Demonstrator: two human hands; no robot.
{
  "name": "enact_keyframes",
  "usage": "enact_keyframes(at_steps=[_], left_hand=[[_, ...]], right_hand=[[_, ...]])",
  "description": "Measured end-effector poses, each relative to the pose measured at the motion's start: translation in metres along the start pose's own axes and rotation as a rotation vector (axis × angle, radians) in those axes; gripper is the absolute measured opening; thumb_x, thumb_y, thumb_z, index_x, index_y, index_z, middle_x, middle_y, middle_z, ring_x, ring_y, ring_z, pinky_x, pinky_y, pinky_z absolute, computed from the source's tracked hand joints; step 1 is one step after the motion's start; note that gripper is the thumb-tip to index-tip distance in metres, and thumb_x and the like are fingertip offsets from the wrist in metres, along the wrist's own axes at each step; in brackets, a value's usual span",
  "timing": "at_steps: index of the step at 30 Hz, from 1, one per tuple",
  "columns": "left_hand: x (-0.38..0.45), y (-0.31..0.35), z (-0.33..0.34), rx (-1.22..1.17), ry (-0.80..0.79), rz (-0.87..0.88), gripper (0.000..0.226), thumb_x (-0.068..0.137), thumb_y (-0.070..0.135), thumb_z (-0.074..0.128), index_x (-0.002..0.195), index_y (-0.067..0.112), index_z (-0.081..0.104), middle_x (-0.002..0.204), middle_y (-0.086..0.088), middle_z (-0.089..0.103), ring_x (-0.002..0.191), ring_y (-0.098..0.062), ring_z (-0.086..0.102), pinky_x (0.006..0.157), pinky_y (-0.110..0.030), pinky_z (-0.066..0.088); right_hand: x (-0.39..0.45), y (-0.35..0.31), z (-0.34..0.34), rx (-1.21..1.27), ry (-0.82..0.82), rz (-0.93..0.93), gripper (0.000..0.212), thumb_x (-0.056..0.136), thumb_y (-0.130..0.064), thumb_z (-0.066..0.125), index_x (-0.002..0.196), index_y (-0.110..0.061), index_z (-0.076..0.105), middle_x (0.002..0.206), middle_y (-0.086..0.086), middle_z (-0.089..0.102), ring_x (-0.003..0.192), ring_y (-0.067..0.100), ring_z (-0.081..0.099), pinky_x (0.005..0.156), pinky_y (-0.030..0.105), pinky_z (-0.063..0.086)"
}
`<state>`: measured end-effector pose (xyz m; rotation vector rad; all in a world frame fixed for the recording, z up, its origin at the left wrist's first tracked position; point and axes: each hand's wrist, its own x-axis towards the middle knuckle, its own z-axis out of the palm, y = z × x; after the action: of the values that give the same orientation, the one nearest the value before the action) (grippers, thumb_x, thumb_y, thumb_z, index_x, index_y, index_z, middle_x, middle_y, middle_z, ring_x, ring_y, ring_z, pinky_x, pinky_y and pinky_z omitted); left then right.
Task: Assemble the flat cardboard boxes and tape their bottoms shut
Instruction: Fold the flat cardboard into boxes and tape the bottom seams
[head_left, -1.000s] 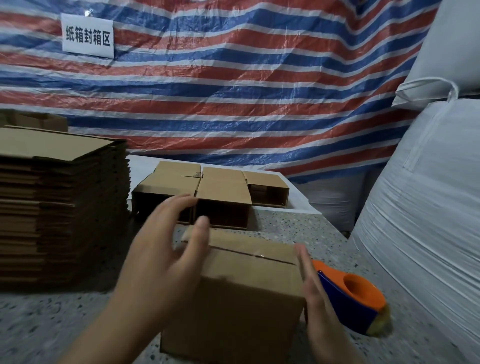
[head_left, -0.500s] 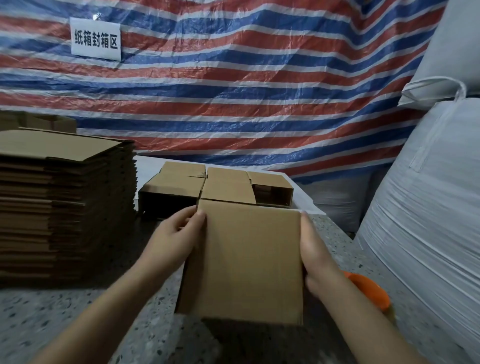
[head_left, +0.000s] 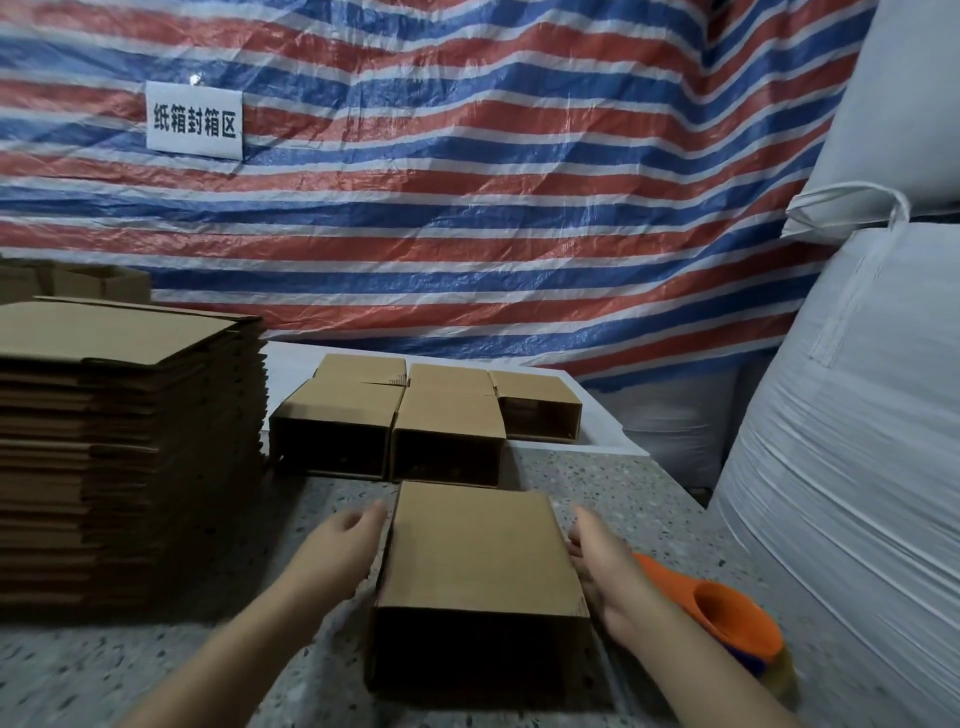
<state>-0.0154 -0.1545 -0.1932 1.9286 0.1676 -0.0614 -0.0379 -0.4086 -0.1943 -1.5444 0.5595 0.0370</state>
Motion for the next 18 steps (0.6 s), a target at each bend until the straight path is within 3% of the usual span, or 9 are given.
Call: enact_keyframes(at_steps=[2,3,4,7,10,12,15,18], left_hand=[[-0.018,-0.003,0.005,0.011,-0.006,0.017,0.047,0.099,0.052,0.043,0.131,0.019,0.053,0.104,0.003,0.058,0.096,-0.018,0.058,0.084,-0.033,0.049],[-0.027,-0.001,0.009,-0.002,-0.021,0.021,0.048,0.099,0.051,0.045,0.135,0.019,0.050,0.108,0.003,0.059,0.096,-0.017,0.058,0.083,-0.032,0.048],[-0.033,0.003,0.014,-0.019,-0.032,0.037,0.051,0.099,0.049,0.047,0.140,0.020,0.046,0.109,0.005,0.059,0.094,-0.014,0.058,0.077,-0.029,0.047],[-0.032,0.033,0.026,-0.096,-0.015,0.204,0.045,0.097,0.045,0.051,0.136,0.023,0.043,0.100,0.015,0.056,0.085,0.001,0.055,0.062,-0.020,0.041],[-0.004,0.082,0.043,-0.118,-0.029,0.358,0.035,0.096,0.043,0.052,0.127,0.026,0.051,0.108,0.012,0.061,0.093,-0.004,0.059,0.072,-0.024,0.046],[0.024,0.114,0.062,-0.088,-0.070,0.425,0.042,0.096,0.040,0.050,0.134,0.022,0.052,0.116,0.007,0.062,0.101,-0.012,0.060,0.083,-0.029,0.048],[0.068,0.144,0.097,0.076,-0.092,0.535,0.045,0.098,0.041,0.047,0.136,0.016,0.053,0.131,-0.004,0.060,0.107,-0.018,0.057,0.087,-0.025,0.039],[0.112,0.150,0.130,0.294,-0.045,0.563,0.051,0.097,0.048,0.045,0.130,0.010,0.056,0.135,-0.012,0.054,0.121,-0.028,0.051,0.095,-0.032,0.039]], right_hand=[[-0.016,0.014,-0.001,-0.063,-0.096,0.003,0.038,0.101,-0.043,0.044,0.105,-0.014,0.070,0.096,0.009,0.078,0.084,0.025,0.075,0.072,0.032,0.060],[-0.019,0.019,0.001,-0.116,-0.105,-0.018,0.032,0.099,-0.038,0.048,0.109,-0.017,0.070,0.101,0.009,0.076,0.093,0.026,0.073,0.085,0.037,0.058],[-0.022,0.020,0.003,-0.142,-0.077,-0.064,0.028,0.098,-0.034,0.050,0.114,-0.017,0.067,0.103,0.008,0.075,0.097,0.026,0.070,0.088,0.038,0.056],[-0.022,-0.011,-0.004,-0.034,0.054,-0.254,0.021,0.099,-0.024,0.055,0.117,-0.015,0.061,0.097,0.006,0.072,0.087,0.019,0.068,0.065,0.029,0.050],[-0.009,-0.070,-0.028,0.044,0.121,-0.330,0.017,0.099,-0.026,0.055,0.111,-0.016,0.059,0.094,0.007,0.068,0.082,0.020,0.066,0.055,0.027,0.048],[0.013,-0.103,-0.047,0.044,0.154,-0.337,0.014,0.100,-0.026,0.054,0.105,-0.015,0.061,0.091,0.007,0.066,0.080,0.019,0.062,0.055,0.028,0.046],[0.053,-0.132,-0.069,0.018,0.169,-0.294,0.015,0.101,-0.029,0.052,0.104,-0.017,0.060,0.097,0.009,0.066,0.089,0.022,0.062,0.066,0.032,0.045],[0.102,-0.138,-0.081,0.034,0.200,-0.250,0.015,0.101,-0.025,0.052,0.102,-0.014,0.062,0.089,0.009,0.066,0.082,0.022,0.063,0.060,0.031,0.048]])
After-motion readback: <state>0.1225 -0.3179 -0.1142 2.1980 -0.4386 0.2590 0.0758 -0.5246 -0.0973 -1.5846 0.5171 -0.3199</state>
